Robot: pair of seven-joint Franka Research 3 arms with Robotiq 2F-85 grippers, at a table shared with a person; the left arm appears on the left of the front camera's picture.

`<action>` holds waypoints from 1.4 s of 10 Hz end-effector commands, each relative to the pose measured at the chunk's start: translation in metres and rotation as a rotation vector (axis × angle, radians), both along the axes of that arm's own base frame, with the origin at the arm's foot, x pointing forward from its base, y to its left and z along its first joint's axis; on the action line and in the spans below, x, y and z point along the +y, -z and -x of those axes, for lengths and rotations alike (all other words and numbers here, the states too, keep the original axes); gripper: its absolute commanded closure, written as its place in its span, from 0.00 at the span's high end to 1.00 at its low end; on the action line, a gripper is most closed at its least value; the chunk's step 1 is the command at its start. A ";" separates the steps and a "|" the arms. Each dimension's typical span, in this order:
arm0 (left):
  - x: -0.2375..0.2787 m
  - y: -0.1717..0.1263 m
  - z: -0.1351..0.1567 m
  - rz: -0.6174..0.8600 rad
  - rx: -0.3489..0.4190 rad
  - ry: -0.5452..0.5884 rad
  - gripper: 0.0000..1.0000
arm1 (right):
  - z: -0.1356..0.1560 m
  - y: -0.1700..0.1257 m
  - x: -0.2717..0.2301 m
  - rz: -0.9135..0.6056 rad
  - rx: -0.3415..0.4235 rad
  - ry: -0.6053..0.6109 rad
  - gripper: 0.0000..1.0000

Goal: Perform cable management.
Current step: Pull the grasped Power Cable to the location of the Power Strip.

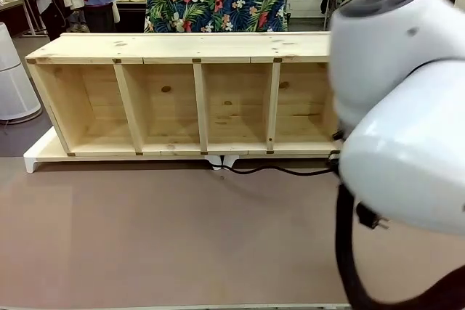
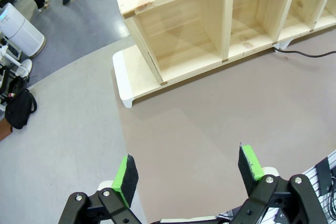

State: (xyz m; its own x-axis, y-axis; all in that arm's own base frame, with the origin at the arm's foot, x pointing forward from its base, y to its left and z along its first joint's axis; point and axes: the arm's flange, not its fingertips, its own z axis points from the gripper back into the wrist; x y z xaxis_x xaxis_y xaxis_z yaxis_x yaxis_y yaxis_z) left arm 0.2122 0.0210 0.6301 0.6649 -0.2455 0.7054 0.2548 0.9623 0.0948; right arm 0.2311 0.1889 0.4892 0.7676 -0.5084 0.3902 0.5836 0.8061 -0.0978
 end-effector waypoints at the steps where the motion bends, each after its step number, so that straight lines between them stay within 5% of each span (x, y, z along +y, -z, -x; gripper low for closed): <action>1: 0.001 0.000 0.000 0.004 0.000 -0.003 1.00 | 0.045 0.074 -0.100 0.001 -0.019 0.005 0.14; 5: 0.001 0.000 0.000 0.004 0.000 -0.003 1.00 | 0.036 0.062 -0.131 0.048 -0.071 -0.007 0.14; 11: 0.001 0.000 0.000 0.004 0.000 -0.003 1.00 | -0.022 0.043 -0.168 0.123 -0.261 -0.053 0.14; 14: 0.001 0.000 0.000 0.004 0.000 -0.003 1.00 | -0.054 0.039 -0.187 0.128 -0.255 -0.016 0.14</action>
State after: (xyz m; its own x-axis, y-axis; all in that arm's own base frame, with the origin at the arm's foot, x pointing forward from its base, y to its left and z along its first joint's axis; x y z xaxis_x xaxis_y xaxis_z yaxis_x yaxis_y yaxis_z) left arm 0.2121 0.0209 0.6301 0.6648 -0.2456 0.7055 0.2548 0.9623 0.0949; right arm 0.3308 0.0400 0.5351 0.6498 -0.4458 0.6157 0.5943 0.8030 -0.0458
